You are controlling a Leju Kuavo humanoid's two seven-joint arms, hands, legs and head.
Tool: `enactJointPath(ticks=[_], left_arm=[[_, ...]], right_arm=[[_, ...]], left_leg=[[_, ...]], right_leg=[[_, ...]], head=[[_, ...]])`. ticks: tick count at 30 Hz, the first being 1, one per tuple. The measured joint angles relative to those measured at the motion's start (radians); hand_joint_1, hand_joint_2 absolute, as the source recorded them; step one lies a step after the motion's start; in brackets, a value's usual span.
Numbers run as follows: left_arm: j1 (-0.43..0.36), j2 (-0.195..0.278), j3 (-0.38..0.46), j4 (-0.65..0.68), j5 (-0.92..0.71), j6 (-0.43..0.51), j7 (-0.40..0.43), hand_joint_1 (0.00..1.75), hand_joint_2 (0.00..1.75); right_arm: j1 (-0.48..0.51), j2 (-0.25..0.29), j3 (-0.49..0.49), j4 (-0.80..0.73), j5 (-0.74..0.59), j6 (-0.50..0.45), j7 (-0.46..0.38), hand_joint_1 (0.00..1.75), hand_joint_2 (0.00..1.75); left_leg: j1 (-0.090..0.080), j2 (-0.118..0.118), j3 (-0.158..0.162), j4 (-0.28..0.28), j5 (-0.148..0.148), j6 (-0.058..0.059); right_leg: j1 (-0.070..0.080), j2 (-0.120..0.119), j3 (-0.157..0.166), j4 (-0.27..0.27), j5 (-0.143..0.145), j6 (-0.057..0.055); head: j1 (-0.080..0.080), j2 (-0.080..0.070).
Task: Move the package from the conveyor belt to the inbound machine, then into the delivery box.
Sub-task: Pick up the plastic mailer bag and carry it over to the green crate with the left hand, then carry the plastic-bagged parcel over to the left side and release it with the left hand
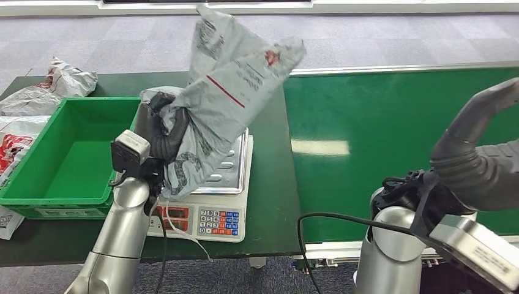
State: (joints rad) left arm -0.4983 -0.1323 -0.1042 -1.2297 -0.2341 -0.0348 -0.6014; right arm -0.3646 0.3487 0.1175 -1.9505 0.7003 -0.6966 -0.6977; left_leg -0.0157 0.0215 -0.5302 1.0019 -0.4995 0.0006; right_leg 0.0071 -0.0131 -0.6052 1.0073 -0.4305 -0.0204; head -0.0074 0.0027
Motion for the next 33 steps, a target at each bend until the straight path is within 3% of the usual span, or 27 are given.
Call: enactJointPath(ticks=[3, 5, 7, 9, 12, 15, 21, 27, 33], left_arm=[[-0.088, -0.016, 0.042, 0.017, -0.122, 0.225, 0.059, 1.75, 1.75], [-0.169, -0.019, 0.059, 0.073, -0.293, 0.423, 0.129, 1.75, 1.75], [-0.259, -0.01, 0.064, 0.173, -0.518, 0.609, 0.249, 1.75, 1.75], [-0.337, 0.007, 0.064, 0.286, -0.714, 0.703, 0.392, 1.75, 1.75], [-0.422, 0.039, 0.064, 0.445, -0.871, 0.723, 0.569, 1.75, 1.75], [-0.477, 0.078, 0.065, 0.6, -0.913, 0.721, 0.685, 1.75, 1.75], [-0.517, 0.172, 0.072, 0.812, -0.949, 0.666, 0.913, 1.75, 1.75], [-0.504, 0.251, 0.115, 0.899, -0.886, 0.641, 1.003, 1.75, 1.75], [-0.459, 0.291, 0.231, 0.926, -0.781, 0.651, 1.015, 1.75, 1.75]], right_arm=[[0.0, 0.0, 0.0, 0.011, 0.0, 0.0, 0.0, 0.0, 1.75], [0.0, 0.0, 0.0, 0.018, -0.005, 0.0, 0.0, 0.0, 1.75], [0.0, 0.0, 0.0, 0.023, -0.012, 0.0, 0.0, 0.0, 1.75], [0.0, 0.0, 0.001, 0.027, -0.017, 0.0, -0.001, 0.0, 1.75], [0.0, 0.0, 0.007, 0.029, -0.01, 0.0, -0.001, 0.0, 1.75], [0.0, 0.0, 0.017, 0.029, 0.006, 0.0, -0.001, 0.0, 1.75], [0.007, 0.0, 0.038, 0.029, 0.034, 0.0, -0.001, 0.0, 1.75], [0.017, -0.002, 0.055, 0.027, 0.046, 0.0, -0.001, 0.0, 1.75], [0.03, -0.005, 0.059, 0.023, 0.048, 0.0, -0.001, 0.0, 1.75]], left_leg=[[0.0, 0.0, 0.0, 0.0, 0.0, 0.0], [0.0, -0.001, 0.0, 0.0, 0.001, 0.0], [0.0, -0.002, 0.0, 0.0, 0.001, 0.0], [0.0, -0.002, 0.0, 0.0, 0.001, 0.0], [0.0, -0.001, 0.0, 0.0, 0.001, 0.0], [0.0, 0.001, 0.0, 0.0, 0.001, 0.0], [0.001, 0.002, 0.0, 0.0, 0.001, -0.001], [0.002, 0.001, -0.001, 0.0, 0.001, -0.001], [0.002, 0.0, -0.001, 0.0, 0.001, -0.001]], right_leg=[[0.0, 0.0, 0.0, 0.0, 0.001, -0.001], [0.0, -0.001, 0.0, 0.0, 0.001, 0.0], [0.0, -0.002, 0.001, 0.0, 0.001, 0.0], [0.0, -0.002, 0.001, 0.0, 0.001, 0.0], [0.0, -0.001, 0.001, 0.0, 0.001, -0.001], [0.0, 0.001, 0.0, 0.001, 0.001, -0.001], [0.001, 0.002, -0.001, 0.001, 0.001, -0.001], [0.001, 0.002, -0.001, 0.001, 0.0, -0.002], [0.001, 0.001, -0.001, 0.001, 0.0, -0.003]], head=[[0.0, 0.0], [0.0, 0.0], [0.0, 0.0], [0.0, 0.0], [0.0, 0.0], [0.0, 0.0], [0.0, 0.0], [0.0, 0.0], [0.0, 0.0]])
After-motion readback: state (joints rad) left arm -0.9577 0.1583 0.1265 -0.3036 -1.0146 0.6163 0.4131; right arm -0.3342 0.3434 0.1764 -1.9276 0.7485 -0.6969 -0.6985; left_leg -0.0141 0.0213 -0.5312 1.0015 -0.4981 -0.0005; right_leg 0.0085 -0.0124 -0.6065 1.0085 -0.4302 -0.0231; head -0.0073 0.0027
